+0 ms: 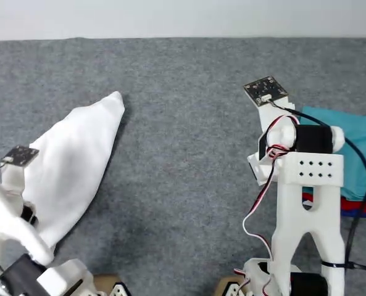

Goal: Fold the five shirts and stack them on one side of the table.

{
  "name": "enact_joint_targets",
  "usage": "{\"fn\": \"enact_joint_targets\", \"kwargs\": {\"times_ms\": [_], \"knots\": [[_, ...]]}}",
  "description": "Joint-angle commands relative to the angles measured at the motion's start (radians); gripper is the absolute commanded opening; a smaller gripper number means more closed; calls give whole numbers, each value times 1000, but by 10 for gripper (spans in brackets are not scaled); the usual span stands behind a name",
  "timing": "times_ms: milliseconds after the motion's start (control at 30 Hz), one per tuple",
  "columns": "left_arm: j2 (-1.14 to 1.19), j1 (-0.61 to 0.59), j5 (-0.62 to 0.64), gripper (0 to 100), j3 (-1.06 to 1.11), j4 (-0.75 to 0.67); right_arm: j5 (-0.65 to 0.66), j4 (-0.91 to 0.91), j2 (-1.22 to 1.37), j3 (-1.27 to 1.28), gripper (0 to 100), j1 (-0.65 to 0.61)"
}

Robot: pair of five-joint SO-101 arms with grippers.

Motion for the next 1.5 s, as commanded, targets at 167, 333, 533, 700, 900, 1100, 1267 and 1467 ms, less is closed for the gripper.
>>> {"fn": "enact_joint_targets", "kwargs": {"times_ms": [167, 333, 533, 700, 900, 1100, 1267, 1467], "knots": [[-212, 173, 157, 5, -334, 183, -9, 8, -25, -5, 9, -2], [-385, 448, 361, 5, -435, 183, -11, 8, -25, -5, 9, -2], [-405, 862, 597, 6, -440, 163, -11, 8, -31, -5, 9, -1], [-304, 1103, 703, 6, -490, 71, -9, 8, -27, -6, 9, 70], [-49, 1266, 755, 8, -733, 48, -8, 8, -27, -6, 9, 220], [167, 1367, 758, 70, -1032, 120, -6, 8, -27, -6, 9, 291], [265, 1332, 833, 211, -1253, 184, -8, 8, -28, -6, 9, 294], [233, 1192, 740, 216, -1262, 184, -8, 18, -35, -8, 9, 294]]}}
